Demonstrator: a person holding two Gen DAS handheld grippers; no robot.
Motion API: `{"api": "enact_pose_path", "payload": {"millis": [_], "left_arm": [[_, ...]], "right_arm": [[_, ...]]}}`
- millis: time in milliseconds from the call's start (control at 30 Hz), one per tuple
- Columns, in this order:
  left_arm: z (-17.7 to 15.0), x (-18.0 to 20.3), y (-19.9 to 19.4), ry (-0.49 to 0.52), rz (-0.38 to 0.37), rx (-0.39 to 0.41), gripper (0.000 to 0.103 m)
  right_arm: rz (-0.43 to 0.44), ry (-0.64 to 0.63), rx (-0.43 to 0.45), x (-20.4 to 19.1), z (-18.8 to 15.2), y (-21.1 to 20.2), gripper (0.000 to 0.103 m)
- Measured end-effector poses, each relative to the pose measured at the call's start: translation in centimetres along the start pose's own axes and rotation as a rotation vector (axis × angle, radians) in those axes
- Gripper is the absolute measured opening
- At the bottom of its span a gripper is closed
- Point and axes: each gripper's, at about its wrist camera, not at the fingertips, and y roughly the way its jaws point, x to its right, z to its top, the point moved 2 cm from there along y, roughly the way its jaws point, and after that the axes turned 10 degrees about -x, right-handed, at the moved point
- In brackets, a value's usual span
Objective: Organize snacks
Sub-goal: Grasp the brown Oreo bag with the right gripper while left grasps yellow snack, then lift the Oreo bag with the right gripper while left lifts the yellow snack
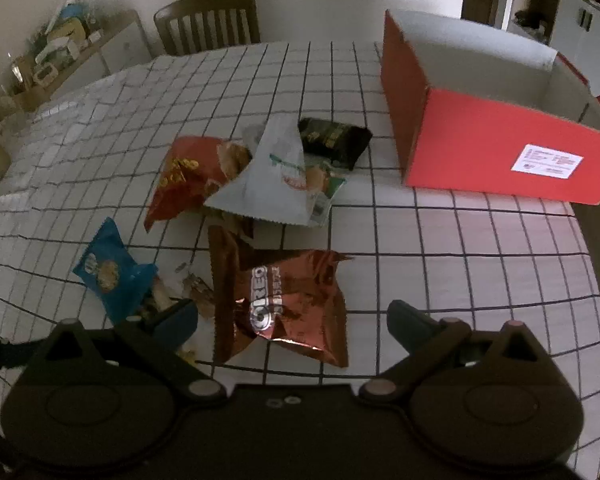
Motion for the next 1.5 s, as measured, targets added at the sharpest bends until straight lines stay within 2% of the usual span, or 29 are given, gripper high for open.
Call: {"api": "enact_pose_path", "payload": {"millis": [167,300,400,467,600,700,767,933,1133,1500], "left_arm": [[0.1,-0.4,1.4,-0.064,-0.013,-0.033,0.102],[0.1,-0.4,1.9,-0.091,-0.011,-0.029,0.101],[0.2,-0.3,2.1,-0.101,-0.007,-0.031,0.092],[0.3,-0.3,2.3,-0.111,-0.015,-0.035,0.081],[0.4,-0.3,2.5,-0.124,-0.014,-0.033,0.076],[0.5,-0.2,2.4,-0.130,-0.015,-0.031,0.064],[0.6,-0.3,2.4,-0.138,-0.021,-0.034,0.051],[0.7,-0.3,2.4,-0.158,-0.060,-0.045,0.034],[0.7,-0.6,2.4,-0.177,-0.094,-0.056,0.026],[0.5,-0.5,1.8,-0.172,-0.102,-0.070,0.023]], "right_arm": [[-0.007,-0.010,-0.023,0.1,0.3,1.4,0.100],[-0.006,-0.017,-0.027,0.1,0.4,2.2,0.099],[-0.005,-0.025,-0.032,0.1,0.6,2.7,0.097],[0.003,-0.028,-0.033,0.1,0.7,2.9,0.096],[0.017,-0.038,-0.041,-0.1,1.0,3.4,0.093],[0.022,-0.042,-0.041,-0.2,1.2,3.5,0.089],[0.032,-0.045,-0.044,-0.3,1.3,3.6,0.084],[0.031,-0.049,-0.038,-0.4,1.4,3.5,0.077],[0.029,-0.048,-0.025,-0.3,1.2,3.2,0.066],[0.044,-0.001,0.003,0.6,0.4,1.4,0.063]]}}
